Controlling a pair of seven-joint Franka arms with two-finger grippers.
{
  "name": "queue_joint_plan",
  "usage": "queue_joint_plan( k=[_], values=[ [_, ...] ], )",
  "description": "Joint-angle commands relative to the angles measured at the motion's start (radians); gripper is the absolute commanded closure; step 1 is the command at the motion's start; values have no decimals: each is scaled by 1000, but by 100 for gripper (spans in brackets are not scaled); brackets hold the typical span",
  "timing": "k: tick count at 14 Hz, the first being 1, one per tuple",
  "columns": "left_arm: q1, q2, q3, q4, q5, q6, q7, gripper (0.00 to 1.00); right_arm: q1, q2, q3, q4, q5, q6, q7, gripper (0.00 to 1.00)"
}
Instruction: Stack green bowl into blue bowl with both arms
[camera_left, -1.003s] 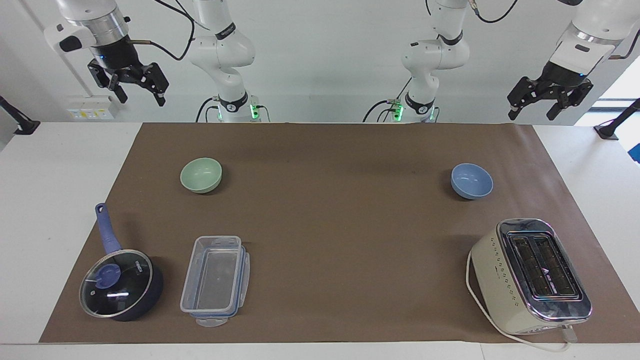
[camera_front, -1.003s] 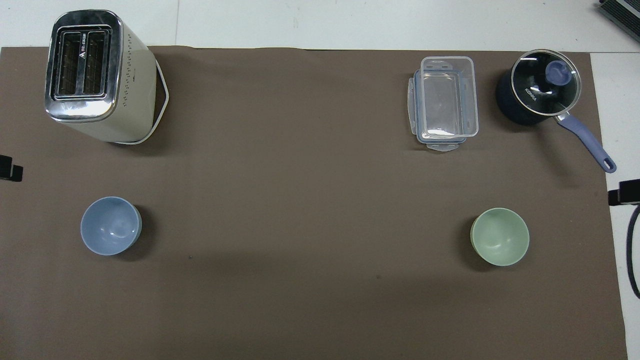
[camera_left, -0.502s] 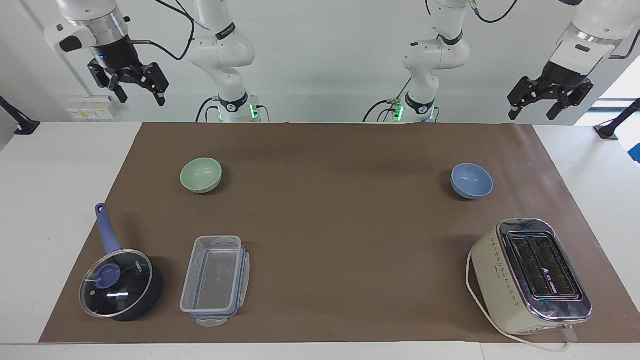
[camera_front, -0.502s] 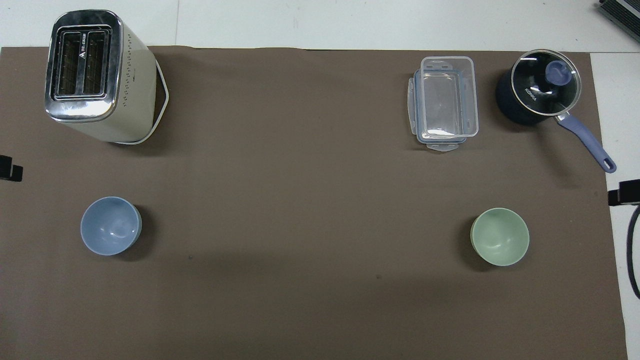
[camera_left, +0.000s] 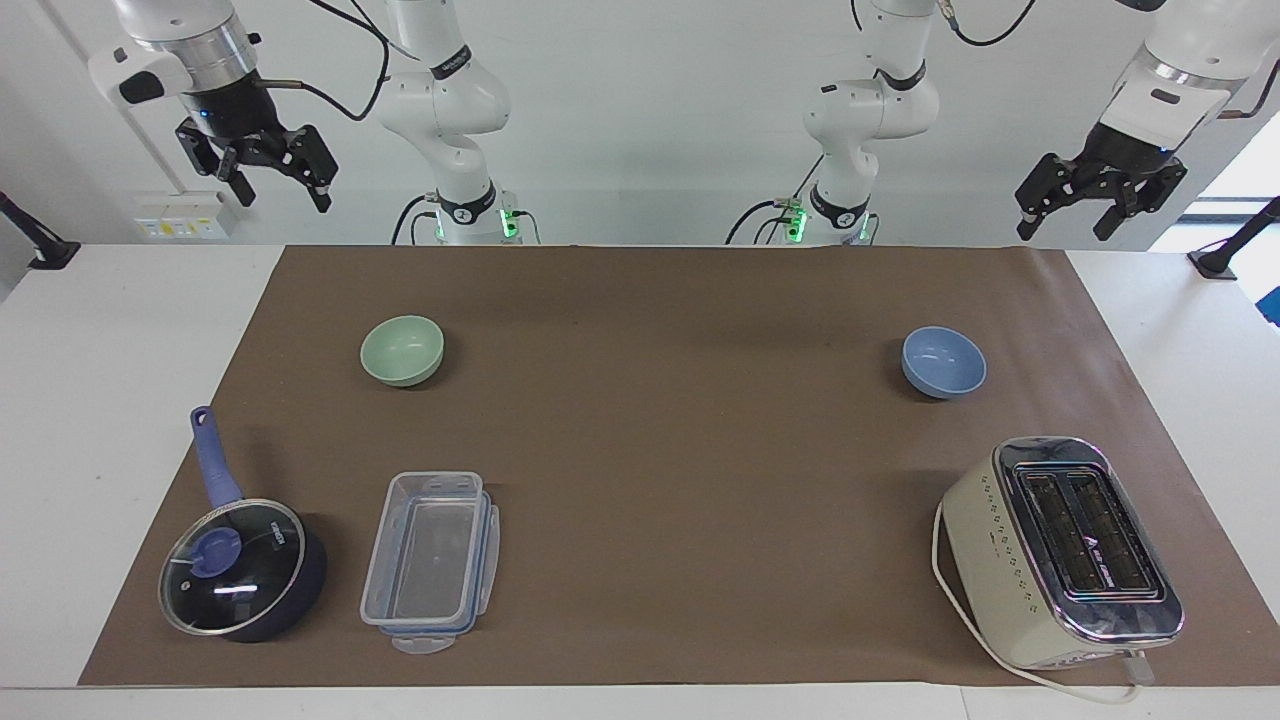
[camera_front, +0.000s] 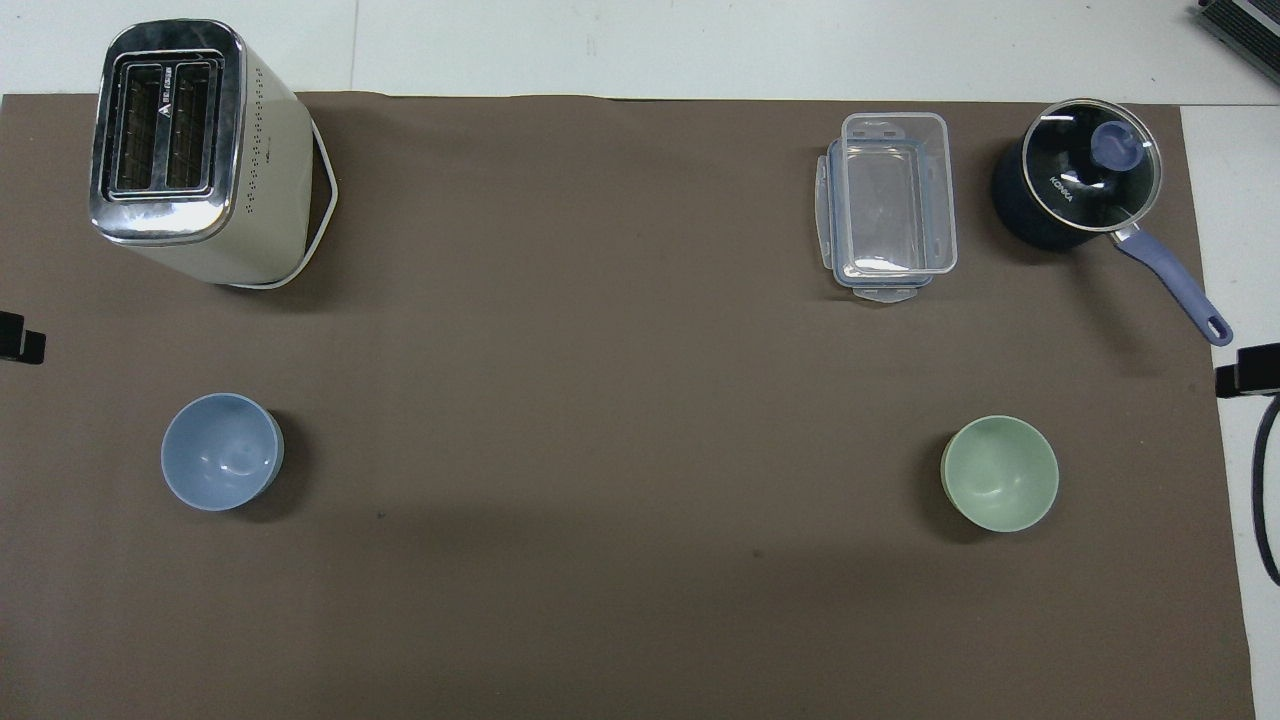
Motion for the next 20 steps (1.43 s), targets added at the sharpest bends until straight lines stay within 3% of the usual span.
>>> queue_joint_plan(
  k=[1, 9, 14, 20],
  values=[
    [5, -13, 2, -6, -14, 2, 44, 0, -8, 5, 6, 16, 8, -12, -17, 0],
    [56, -37, 8, -95, -102, 39, 136, 0, -2, 4, 10, 16, 8, -25, -20, 0],
    [113, -103, 11, -311, -138, 168, 274, 0, -4, 2, 8, 14, 5, -22, -17, 0],
    [179, -112, 11, -540, -178, 365, 391, 0, -4, -2, 8, 5, 8, -21, -20, 0]
  ],
)
